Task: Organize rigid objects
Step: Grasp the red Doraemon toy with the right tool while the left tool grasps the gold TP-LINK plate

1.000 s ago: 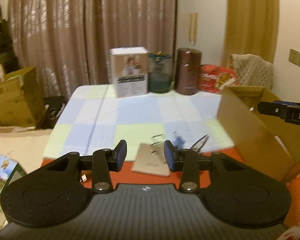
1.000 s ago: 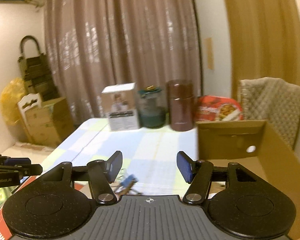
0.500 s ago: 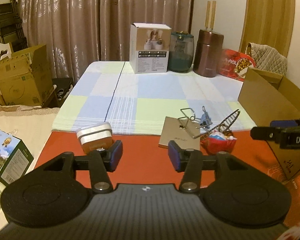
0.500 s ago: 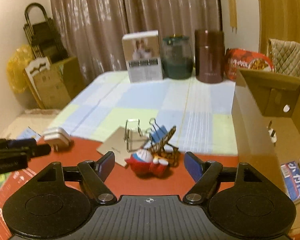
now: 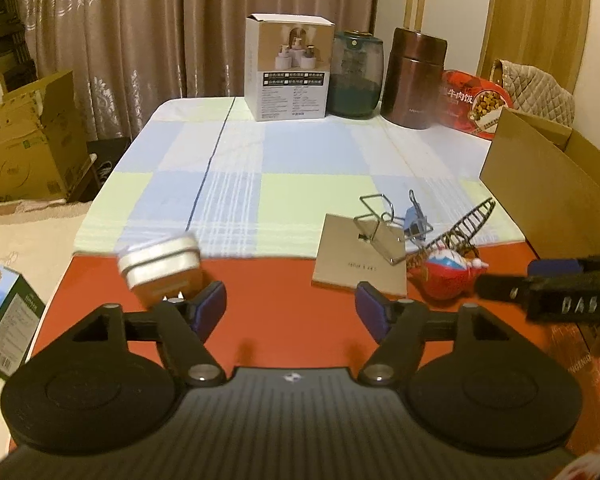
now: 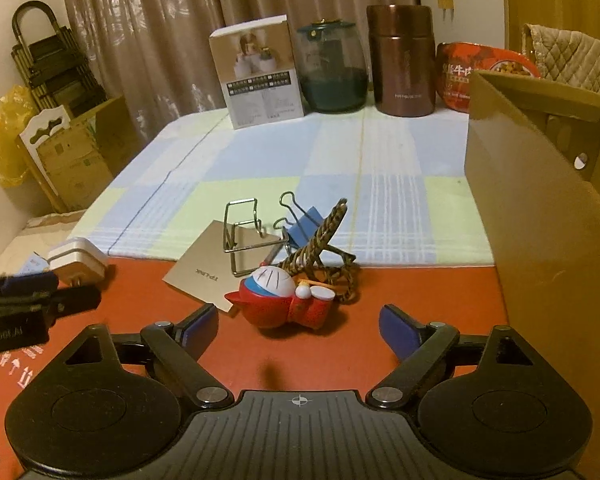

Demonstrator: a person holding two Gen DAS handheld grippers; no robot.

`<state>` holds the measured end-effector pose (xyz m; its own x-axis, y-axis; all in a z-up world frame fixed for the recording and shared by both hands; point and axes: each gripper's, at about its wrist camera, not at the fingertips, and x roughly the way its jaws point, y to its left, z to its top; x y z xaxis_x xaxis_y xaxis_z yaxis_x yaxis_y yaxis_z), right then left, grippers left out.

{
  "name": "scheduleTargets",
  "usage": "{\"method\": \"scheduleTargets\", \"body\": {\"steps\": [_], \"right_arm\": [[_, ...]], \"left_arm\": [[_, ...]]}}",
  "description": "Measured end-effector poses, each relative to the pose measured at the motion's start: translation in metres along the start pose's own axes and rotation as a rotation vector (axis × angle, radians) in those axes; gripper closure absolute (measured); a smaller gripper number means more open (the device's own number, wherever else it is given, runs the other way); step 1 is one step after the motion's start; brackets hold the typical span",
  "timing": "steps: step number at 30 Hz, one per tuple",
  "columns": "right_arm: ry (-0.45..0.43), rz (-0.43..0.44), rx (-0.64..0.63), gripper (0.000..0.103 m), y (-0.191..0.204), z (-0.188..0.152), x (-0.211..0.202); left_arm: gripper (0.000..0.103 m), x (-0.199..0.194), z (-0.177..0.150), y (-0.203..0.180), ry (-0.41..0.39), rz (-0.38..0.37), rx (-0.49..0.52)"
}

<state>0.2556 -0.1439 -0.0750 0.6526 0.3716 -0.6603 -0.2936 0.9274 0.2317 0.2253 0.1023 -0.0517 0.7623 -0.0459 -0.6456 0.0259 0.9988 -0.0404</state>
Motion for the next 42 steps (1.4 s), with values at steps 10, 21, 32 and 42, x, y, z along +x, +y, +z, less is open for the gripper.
{"method": "scheduleTargets", "body": {"steps": [10,21,32,42], "right_arm": [[0.019,0.007,0.051,0.017,-0.003,-0.006,0.033],[-0.024,-0.007,0.025,0.017,-0.002,-0.008,0.052],[-0.059,0.008,0.009,0.028,0.006,-0.002,0.055],[-0.054,-0.051,0.021,0.033,-0.007,0.004,0.038]], "left_arm": [[0.032,0.028,0.022,0.006,0.016,-0.017,-0.053],[0.032,0.038,0.024,0.004,0.040,-0.037,-0.074],[0.032,0.043,0.021,0.006,0.056,-0.041,-0.079],[0.025,0.062,0.019,-0.008,0.084,-0.111,-0.014]]}}
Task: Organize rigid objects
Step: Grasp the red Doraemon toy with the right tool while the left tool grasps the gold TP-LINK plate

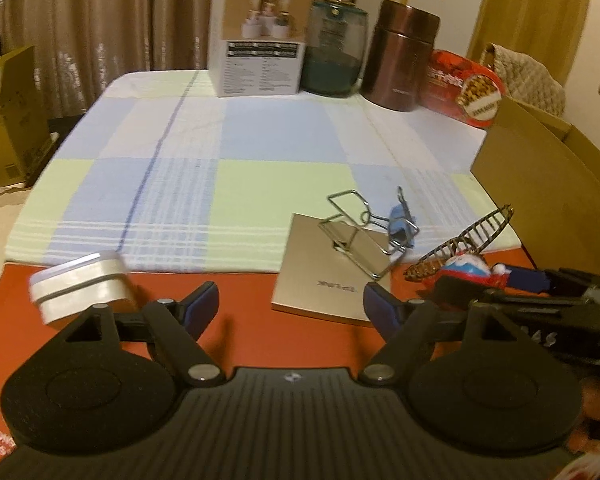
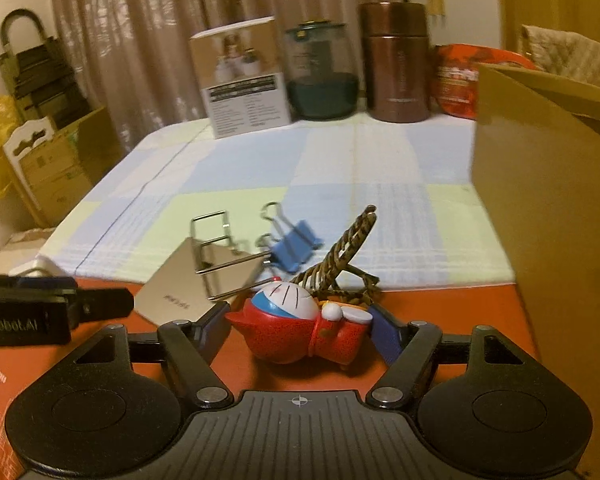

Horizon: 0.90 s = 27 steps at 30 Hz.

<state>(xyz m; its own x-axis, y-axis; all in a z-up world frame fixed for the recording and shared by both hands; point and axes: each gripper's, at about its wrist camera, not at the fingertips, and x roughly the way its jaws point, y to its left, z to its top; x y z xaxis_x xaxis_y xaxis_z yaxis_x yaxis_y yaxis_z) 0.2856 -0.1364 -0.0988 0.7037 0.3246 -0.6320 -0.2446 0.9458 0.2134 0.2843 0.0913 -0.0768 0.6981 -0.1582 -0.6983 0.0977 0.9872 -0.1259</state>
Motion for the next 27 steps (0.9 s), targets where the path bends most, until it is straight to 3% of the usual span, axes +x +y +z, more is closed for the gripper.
{"method": "scheduleTargets", "body": {"steps": [8,14,20,27], "right_arm": [[-0.010,-0.041,0.046,0.033,-0.022,0.009,-0.021],[-0.011,-0.029,0.062,0.033,-0.030,0.012,-0.026],[-0.002,-0.016,0.072,0.033,-0.033,0.013,-0.026],[0.013,0.018,0.041,0.033,-0.021,0.011,-0.037]], "left_arm": [[0.012,0.033,0.000,-0.024,0.028,-0.038,0.119],[0.011,0.057,-0.008,-0.045,0.032,0.004,0.248],[0.020,0.060,-0.007,-0.038,0.019,0.001,0.165],[0.020,0.034,-0.020,-0.044,0.087,0.014,0.131]]}}
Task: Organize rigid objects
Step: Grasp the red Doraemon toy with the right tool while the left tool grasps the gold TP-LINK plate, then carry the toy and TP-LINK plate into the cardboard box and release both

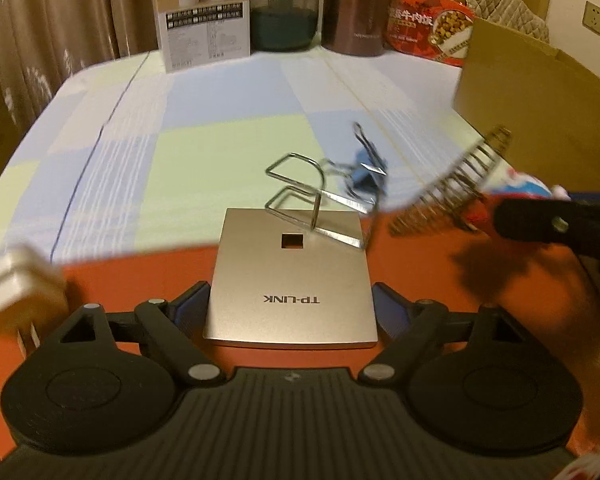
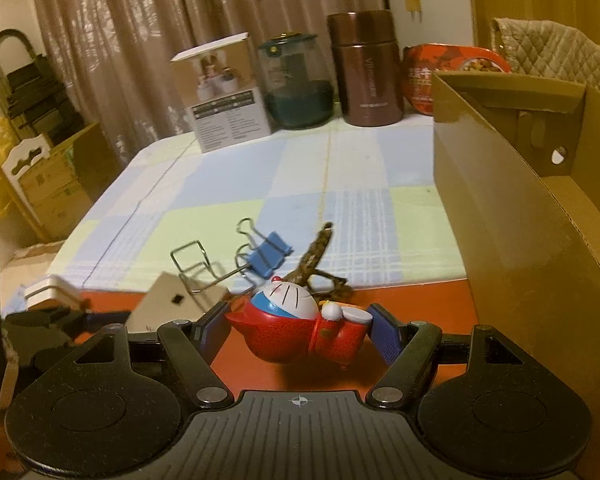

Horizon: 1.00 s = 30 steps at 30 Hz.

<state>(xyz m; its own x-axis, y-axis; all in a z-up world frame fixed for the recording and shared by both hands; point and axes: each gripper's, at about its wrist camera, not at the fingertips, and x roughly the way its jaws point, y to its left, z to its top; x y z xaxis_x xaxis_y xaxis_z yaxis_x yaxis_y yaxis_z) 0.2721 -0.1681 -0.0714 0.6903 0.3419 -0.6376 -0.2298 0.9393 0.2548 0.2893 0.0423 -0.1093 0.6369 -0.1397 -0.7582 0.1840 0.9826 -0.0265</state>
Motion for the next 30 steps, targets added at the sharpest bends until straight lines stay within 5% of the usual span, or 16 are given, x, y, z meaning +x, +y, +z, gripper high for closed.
{"method": "scheduleTargets", "body": {"steps": [5,14,30], "right_arm": [[0.005,0.017,-0.014,0.033,0.007,-0.007,-0.019],[0.015,0.031,-0.027,0.033,0.003,-0.033,-0.070],[0.004,0.006,0.003,0.033,-0.018,-0.054,-0.107]], "left_arm": [[0.020,-0.031,-0.032,-0.020,0.036,-0.004,0.025],[0.020,-0.088,-0.102,-0.048,-0.037,0.027,0.022],[0.020,-0.085,-0.103,-0.052,-0.096,0.047,0.007]]}}
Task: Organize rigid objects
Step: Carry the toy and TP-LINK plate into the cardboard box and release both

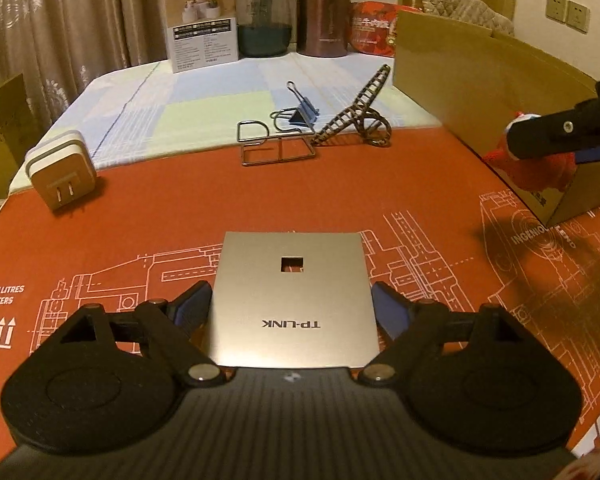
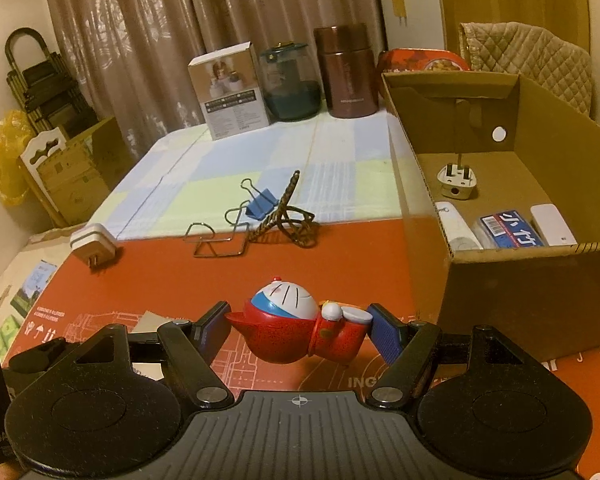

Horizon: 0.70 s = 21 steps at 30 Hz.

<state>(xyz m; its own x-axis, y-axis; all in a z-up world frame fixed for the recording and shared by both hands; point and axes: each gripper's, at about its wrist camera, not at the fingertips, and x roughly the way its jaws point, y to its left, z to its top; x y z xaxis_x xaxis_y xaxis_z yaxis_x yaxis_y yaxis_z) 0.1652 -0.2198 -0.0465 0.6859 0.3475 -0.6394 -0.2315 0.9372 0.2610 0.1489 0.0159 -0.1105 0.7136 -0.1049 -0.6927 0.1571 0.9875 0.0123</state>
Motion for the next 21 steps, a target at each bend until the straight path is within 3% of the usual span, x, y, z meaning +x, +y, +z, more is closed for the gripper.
{"method": "scheduleTargets", "body": {"steps": [5,12,21], "right_arm": [[-0.021,0.007,-0.017,0.033,0.003,0.001,-0.004],[-0.064,0.002,-0.038,0.033,0.006,0.004,-0.012],[-0.208,-0.058,-0.104,0.033,-0.002,0.024,-0.042]], "left_arm": [[0.020,-0.005,0.000,-0.002,-0.012,0.031,0.010],[0.020,-0.016,0.010,-0.005,-0.042,-0.001,-0.018],[0.020,-0.052,0.063,-0.027,-0.190,-0.101,-0.016]]}}
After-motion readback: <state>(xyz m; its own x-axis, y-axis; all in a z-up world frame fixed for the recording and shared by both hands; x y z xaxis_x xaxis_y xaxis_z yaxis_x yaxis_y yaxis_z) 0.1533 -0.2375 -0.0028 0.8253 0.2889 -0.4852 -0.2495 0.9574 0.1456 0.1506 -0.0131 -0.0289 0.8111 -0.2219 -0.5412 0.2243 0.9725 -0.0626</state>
